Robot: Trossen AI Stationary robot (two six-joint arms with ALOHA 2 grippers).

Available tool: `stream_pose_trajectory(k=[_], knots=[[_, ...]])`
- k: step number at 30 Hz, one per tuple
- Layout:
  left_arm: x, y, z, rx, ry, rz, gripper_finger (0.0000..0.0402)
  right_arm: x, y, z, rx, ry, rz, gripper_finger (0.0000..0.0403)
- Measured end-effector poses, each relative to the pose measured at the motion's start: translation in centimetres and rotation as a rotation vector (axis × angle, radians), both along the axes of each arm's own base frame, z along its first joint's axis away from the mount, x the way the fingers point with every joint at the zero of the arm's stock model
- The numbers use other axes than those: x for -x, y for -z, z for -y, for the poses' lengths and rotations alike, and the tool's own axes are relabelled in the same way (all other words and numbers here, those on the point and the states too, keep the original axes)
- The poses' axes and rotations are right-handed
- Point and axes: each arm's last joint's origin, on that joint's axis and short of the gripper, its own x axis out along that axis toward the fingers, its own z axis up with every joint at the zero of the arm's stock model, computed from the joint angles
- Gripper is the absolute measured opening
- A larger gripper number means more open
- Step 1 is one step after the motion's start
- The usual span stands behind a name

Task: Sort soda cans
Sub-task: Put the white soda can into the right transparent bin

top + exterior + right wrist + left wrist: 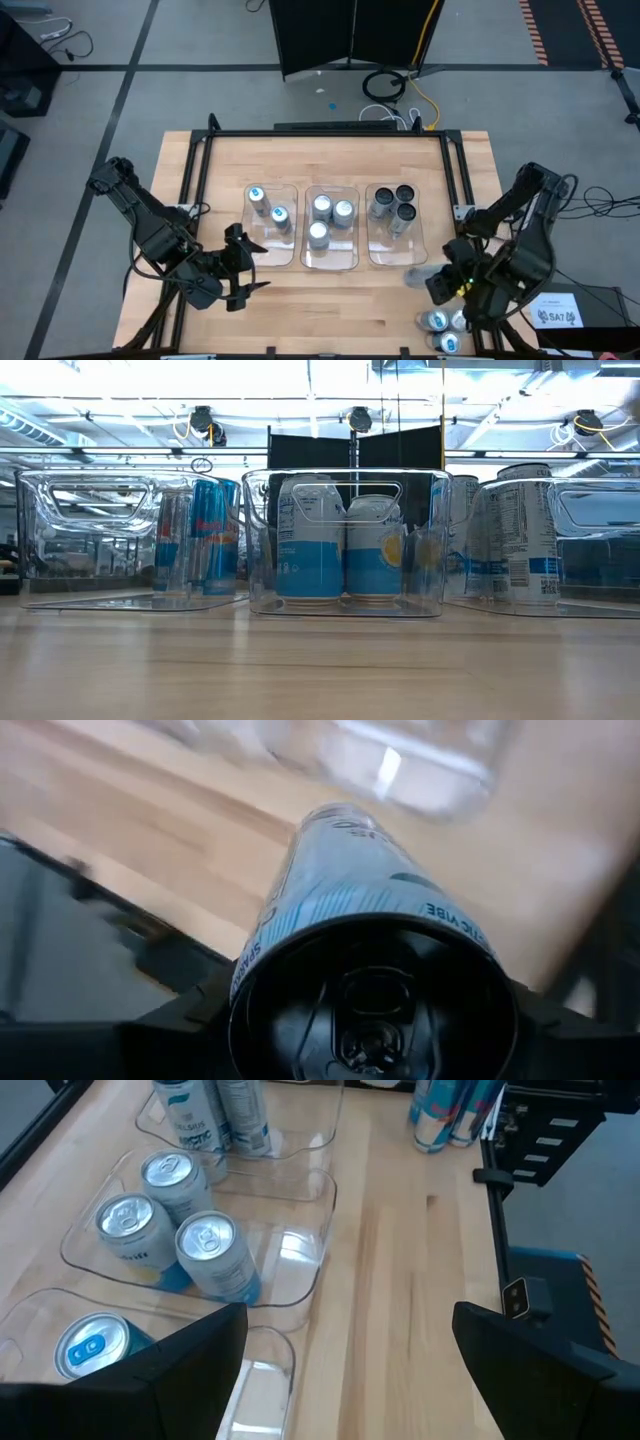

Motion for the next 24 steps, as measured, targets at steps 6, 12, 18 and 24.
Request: stream_pose_trajectory(k=[6,12,18,24], knots=[[0.0,0.0,0.0,0.0,0.0,0.0,0.0361,-1.9,-1.3,2.1,0.135,0.014,0.12,0.0243],[0.0,0.0,0.0,-0.001,0.0,-0.001,0.0361,-4.8,-1.2,5.3,0.176,-0.049,0.037,0.0243],[0.0,0.0,0.0,-0.002,0.0,-0.001,0.0361,-7.4,-0.8,8.5,0.165,-0.119,-0.056,0.0243],[0.0,0.0,0.0,-0.002,0.0,-0.002,0.0361,-10.7,1.3,10.2,0.132,-0.176,-0.192,0.0243]])
